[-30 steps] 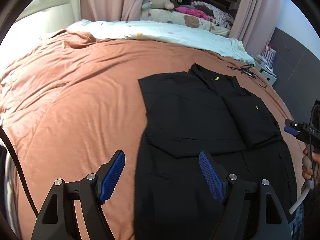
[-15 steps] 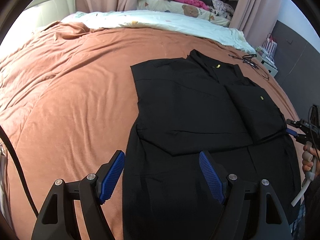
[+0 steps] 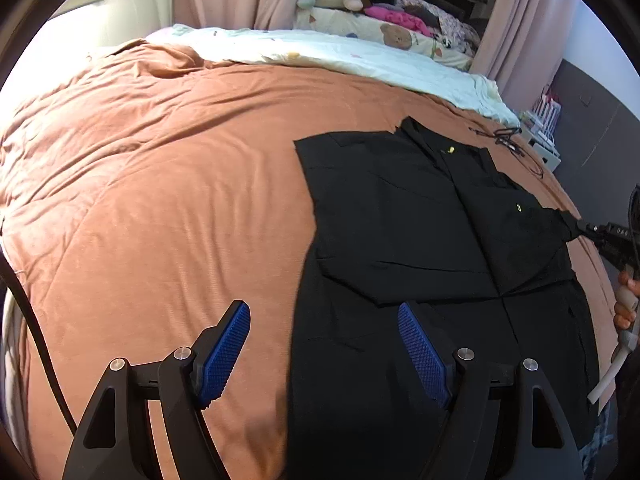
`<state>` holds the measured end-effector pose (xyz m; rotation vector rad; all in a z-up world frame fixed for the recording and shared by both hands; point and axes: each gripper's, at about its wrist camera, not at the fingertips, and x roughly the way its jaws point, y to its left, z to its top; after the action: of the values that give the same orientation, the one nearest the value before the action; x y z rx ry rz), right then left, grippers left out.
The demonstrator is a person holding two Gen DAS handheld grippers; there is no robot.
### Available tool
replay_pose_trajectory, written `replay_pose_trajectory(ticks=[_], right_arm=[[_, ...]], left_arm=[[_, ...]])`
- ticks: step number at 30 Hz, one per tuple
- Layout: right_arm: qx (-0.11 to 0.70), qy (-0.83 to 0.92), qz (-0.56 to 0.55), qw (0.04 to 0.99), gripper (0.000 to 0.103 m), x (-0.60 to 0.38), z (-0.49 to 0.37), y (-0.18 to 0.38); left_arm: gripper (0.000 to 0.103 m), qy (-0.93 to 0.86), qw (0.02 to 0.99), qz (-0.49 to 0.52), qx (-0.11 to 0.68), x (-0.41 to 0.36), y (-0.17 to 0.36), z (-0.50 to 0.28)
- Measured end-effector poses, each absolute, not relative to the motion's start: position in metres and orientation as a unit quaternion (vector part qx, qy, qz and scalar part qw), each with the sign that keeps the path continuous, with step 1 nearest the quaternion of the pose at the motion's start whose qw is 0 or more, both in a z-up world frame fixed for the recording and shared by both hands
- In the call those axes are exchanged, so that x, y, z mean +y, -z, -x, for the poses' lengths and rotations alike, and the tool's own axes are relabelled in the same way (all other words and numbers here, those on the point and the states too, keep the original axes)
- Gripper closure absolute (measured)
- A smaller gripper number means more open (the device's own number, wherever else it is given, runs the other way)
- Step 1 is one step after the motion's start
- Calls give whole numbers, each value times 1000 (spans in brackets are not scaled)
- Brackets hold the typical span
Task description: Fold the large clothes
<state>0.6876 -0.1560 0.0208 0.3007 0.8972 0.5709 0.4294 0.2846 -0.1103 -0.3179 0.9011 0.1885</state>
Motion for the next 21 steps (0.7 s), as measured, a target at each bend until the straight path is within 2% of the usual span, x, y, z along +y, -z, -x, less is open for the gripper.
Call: replay_pose_trajectory(ticks=[4,9,18,19,21], right_arm=[[407,-312,-117,851,100,-111,-667,-41],[389,-365,-85,842,100,-75,-627,-37],[404,-430,-28,807,100,39,-615,-8],[412,-429,-17,803,98,49,-615,-2],[424,-434,-6,795,89,62,-616,7]], left_arm=[[25,-102,884,167,424,303,109,-412],[25,-115,884,180,416,325,108,-390],[25,-155,876,206,408,375,109,-350],[25,-159,874,208,408,379,109,-348],[25,-165,873,210,409,384,110,-345]])
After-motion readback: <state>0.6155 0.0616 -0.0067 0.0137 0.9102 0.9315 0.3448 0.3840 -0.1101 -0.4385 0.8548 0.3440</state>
